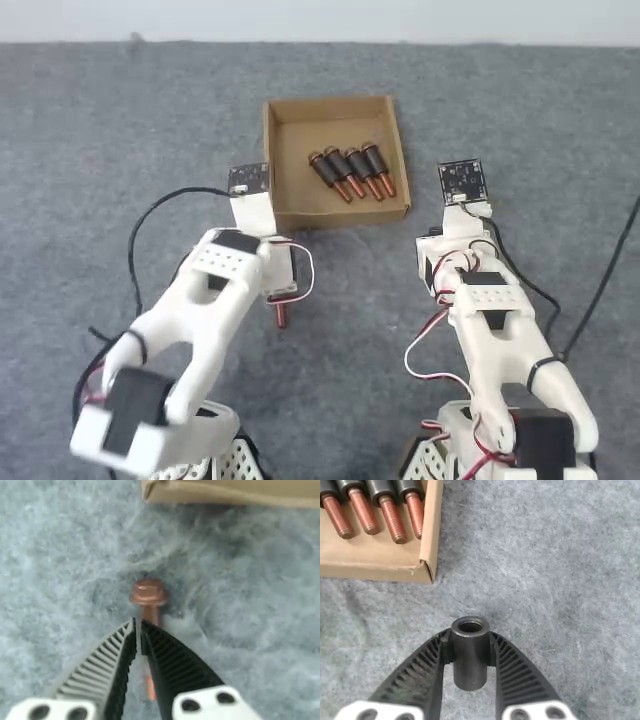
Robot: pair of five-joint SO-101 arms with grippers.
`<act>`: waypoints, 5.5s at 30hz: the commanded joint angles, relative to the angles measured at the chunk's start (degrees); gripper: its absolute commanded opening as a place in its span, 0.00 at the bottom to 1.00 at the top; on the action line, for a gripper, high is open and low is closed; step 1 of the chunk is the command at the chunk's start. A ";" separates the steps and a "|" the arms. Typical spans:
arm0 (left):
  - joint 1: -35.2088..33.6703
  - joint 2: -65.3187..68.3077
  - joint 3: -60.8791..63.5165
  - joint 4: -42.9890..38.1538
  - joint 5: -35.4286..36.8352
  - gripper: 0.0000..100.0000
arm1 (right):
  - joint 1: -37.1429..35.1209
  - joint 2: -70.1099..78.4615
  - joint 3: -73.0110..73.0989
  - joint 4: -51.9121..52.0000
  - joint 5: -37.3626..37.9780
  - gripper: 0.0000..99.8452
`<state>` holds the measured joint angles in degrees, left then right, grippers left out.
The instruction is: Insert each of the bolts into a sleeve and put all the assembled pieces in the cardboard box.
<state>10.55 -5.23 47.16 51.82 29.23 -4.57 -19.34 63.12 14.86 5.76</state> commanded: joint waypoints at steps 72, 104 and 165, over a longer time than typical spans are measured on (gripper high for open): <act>-11.78 6.51 -11.82 -3.08 -9.85 0.01 | -1.10 -0.31 -0.35 -1.36 2.81 0.01; -14.15 -3.60 0.57 -11.60 -10.29 0.01 | -2.51 12.00 0.79 -71.69 2.73 0.01; -16.18 -6.42 3.91 -15.47 -10.11 0.01 | -28.97 32.13 26.73 -115.21 2.46 0.01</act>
<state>-1.32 -8.40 51.91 38.46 19.47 -32.88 14.24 88.44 -97.58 7.78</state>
